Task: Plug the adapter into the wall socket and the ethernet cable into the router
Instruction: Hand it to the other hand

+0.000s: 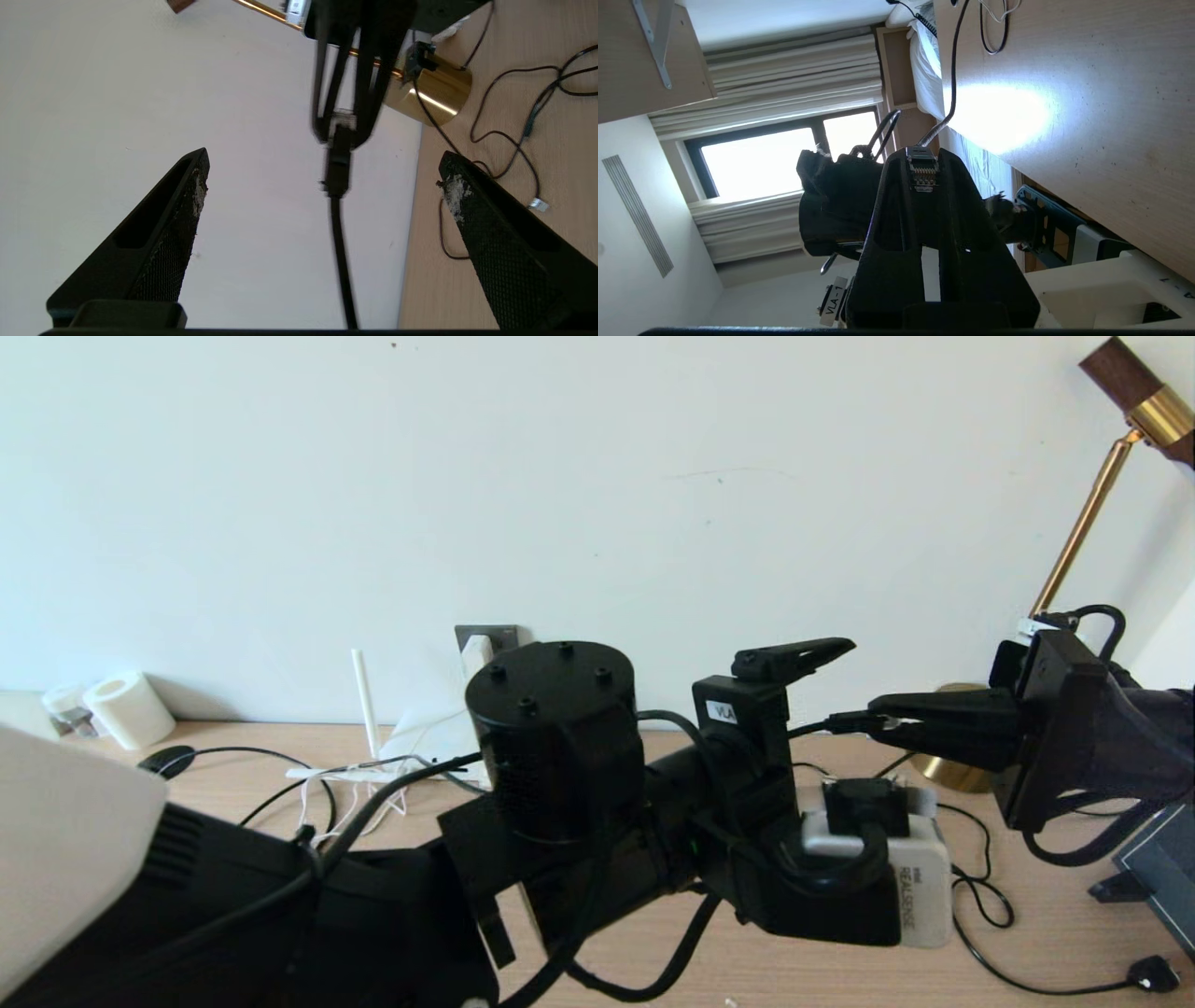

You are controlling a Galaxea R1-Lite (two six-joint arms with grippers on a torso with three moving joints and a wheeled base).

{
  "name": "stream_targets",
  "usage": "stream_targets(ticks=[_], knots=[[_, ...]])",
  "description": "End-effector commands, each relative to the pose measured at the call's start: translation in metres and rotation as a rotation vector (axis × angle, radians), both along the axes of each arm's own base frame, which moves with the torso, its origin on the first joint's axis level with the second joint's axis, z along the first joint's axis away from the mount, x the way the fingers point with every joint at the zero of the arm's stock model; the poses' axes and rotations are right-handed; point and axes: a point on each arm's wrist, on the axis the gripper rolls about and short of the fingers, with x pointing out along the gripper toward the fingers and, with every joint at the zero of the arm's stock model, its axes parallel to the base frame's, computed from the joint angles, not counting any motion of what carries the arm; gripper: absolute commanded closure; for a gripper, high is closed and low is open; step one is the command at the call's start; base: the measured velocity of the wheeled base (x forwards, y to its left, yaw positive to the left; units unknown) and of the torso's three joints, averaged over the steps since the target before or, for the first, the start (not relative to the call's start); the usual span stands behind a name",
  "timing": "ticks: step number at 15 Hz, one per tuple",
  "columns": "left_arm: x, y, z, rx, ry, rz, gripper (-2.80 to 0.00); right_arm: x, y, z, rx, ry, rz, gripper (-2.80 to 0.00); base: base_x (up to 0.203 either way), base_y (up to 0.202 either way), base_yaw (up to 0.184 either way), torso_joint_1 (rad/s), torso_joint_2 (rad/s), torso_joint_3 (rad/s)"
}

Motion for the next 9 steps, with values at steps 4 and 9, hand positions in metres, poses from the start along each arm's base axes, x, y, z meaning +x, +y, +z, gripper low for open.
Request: stream_targets(ticks=[4,9], knots=[[0.0026,0.0004,0.0016,-0.01,-0.038,0.014,-2.8,-0.0015,0.0004,0.0011,0.006,0.016,0.023,0.0,0.0,0.0,0.0,0.0,0.0,0.0],[0.005,-0.0007,-0.0003,-0.015,-0.045,0.019,-2.8,-0.0035,0.0003,0.0022,0.011,0.029,0.039,0.0,0.0,0.0,0.0,0.0,0.0,0.0]])
